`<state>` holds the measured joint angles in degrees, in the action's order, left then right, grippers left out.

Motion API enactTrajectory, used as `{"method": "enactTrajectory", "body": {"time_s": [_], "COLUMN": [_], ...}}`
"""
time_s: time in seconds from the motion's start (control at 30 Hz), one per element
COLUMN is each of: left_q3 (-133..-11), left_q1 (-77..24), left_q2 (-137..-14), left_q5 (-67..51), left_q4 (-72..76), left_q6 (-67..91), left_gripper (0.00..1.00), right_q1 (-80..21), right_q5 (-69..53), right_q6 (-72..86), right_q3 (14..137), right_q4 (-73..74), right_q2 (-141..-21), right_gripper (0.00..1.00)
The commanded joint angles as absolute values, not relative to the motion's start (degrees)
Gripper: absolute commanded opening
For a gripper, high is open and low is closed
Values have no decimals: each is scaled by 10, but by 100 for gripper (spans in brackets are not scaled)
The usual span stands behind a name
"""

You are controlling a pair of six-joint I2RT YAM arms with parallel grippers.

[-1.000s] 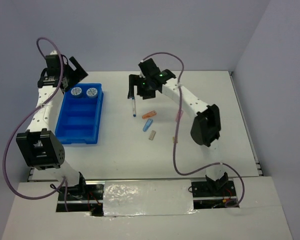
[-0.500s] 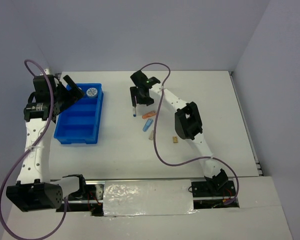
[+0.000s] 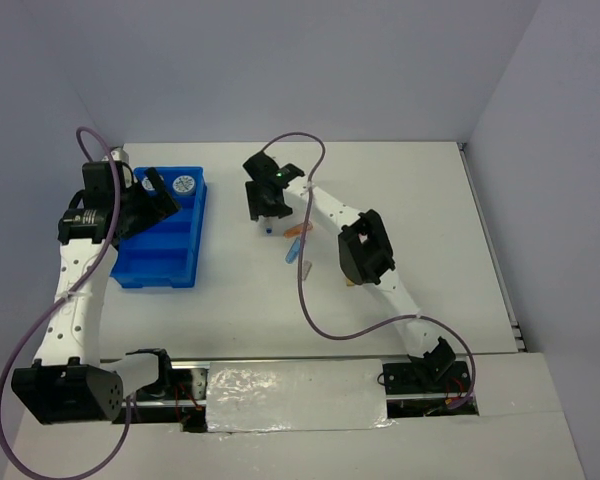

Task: Sort the stationery into containers
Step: Pick up the pen from the center of the board.

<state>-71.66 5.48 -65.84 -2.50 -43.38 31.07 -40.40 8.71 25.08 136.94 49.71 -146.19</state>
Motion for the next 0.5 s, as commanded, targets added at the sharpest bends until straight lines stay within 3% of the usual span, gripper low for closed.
{"method": "enactTrajectory", "body": {"time_s": [0.0,0.17,0.3,0.37,0.47], "left_q3": [-742,-767,-766,-768,-776], "left_q1": [39,20,15,15,16], "left_q2": [-657,-663,-664,-670,-675], "left_q5": [-34,-25,-34,-36,-34], "left_q4": [-432,-441,-435,-435,-435], "left_q6": [297,292,294,294,294], "left_gripper": [99,99,99,99,99], "right_q1": [-413,-415,-417,-417,-417], "right_q5": [119,138,159,156,121], "right_q6": [272,279,273,273,272], "right_q3": [1397,1419,1412,1408,1383], "right_q4": [489,524,530,541,534], "right_q2": [-1483,-1518,-1510,-1509,-1495], "right_gripper": [71,64,50,43,18]}}
